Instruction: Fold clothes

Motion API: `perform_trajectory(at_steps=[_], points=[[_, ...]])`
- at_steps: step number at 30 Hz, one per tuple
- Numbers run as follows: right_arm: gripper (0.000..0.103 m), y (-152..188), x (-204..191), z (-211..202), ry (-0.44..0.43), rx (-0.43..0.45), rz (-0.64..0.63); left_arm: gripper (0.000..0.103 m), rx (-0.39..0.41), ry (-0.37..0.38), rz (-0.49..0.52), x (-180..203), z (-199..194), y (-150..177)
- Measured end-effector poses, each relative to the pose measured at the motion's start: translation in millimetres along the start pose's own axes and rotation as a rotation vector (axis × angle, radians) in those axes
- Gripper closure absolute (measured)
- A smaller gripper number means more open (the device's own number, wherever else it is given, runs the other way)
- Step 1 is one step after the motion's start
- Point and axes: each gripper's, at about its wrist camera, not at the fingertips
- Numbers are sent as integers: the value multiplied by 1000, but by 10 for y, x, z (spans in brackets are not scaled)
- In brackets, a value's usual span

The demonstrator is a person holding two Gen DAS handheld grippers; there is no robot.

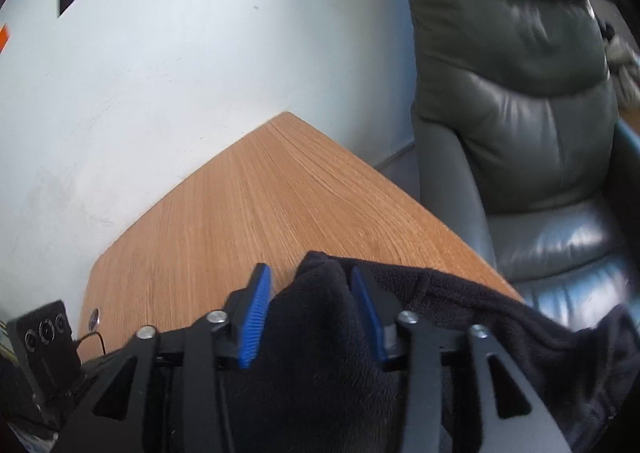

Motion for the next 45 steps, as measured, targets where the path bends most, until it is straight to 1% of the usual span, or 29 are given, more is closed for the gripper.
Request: perform_trajectory(at_steps=[1,2,4,6,9,11,12,14,15,17,19,21,24,25,27,28,29,30,31,32,33,35,38,39,41,43,44,45], points=[[34,0,-99,-153,10,23,-50,1,1,2,2,-32,-15,12],[26,0,-198,-305,19,46,-101,1,2,5,9,-32,-6,29],[24,160,-339,-343,1,-37,-190,1,-4,18,41,27,40,43],[24,350,-374,-190,-7,-141,-231,1,-22,53,107,171,76,54],[24,593,-358,-71,-5,-205,-243,1,-75,107,227,380,78,115],[24,614,-438,-130,-11,-168,-267,1,-122,137,295,506,93,172],[24,593,-481,-181,-34,-149,-270,1,-140,150,313,542,85,196],[24,593,-617,-329,-42,-105,-318,1,-143,158,319,560,72,199],[24,621,-721,-413,-15,-91,-374,0,-143,160,314,553,66,195],[20,693,-899,-483,51,-81,-473,0,-176,145,319,546,66,232],[18,774,-1035,-491,112,-69,-527,0,-209,128,329,546,68,282],[18,801,-1075,-447,132,-62,-545,0,-214,129,330,553,28,317],[18,940,-1166,-272,174,-102,-586,0,-210,151,336,579,-45,346],[18,988,-1230,-228,173,-118,-619,0,-216,159,348,600,-88,370],[18,1087,-1316,-130,185,-140,-664,0,-235,155,371,611,-199,452],[26,1099,-1315,-80,190,-140,-658,0,-239,154,368,600,-234,480],[40,1109,-1312,-30,194,-141,-651,0,-241,152,361,583,-263,502],[51,1079,-1276,-38,194,-121,-620,0,-239,155,355,574,-290,518],[82,1009,-1204,-79,188,-102,-566,0,-237,162,355,580,-321,533],[93,935,-1149,-118,165,-94,-523,0,-236,170,354,586,-351,548],[93,867,-1125,-169,149,-77,-499,0,-235,175,358,595,-363,562],[94,773,-1208,-292,132,-24,-525,0,-244,180,375,629,-342,592],[94,725,-1385,-345,95,40,-568,0,-253,187,396,677,-319,630],[94,759,-1396,-348,87,40,-569,0,-258,189,399,696,-313,644],[93,828,-1413,-354,74,39,-572,0,-266,193,403,727,-303,673],[87,941,-1372,-113,101,-71,-580,0,-273,195,398,723,-322,684],[84,990,-1349,-39,127,-107,-583,0,-275,195,395,719,-333,685],[80,980,-1341,-90,124,-93,-565,0,-276,192,393,717,-337,681]])
Point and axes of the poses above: each gripper's, at about its wrist camera, not at the fingertips, and z roughly the way its jaws point, x to its right, y to its underside, and after that the axes turned 12 degrees about y, right-handed
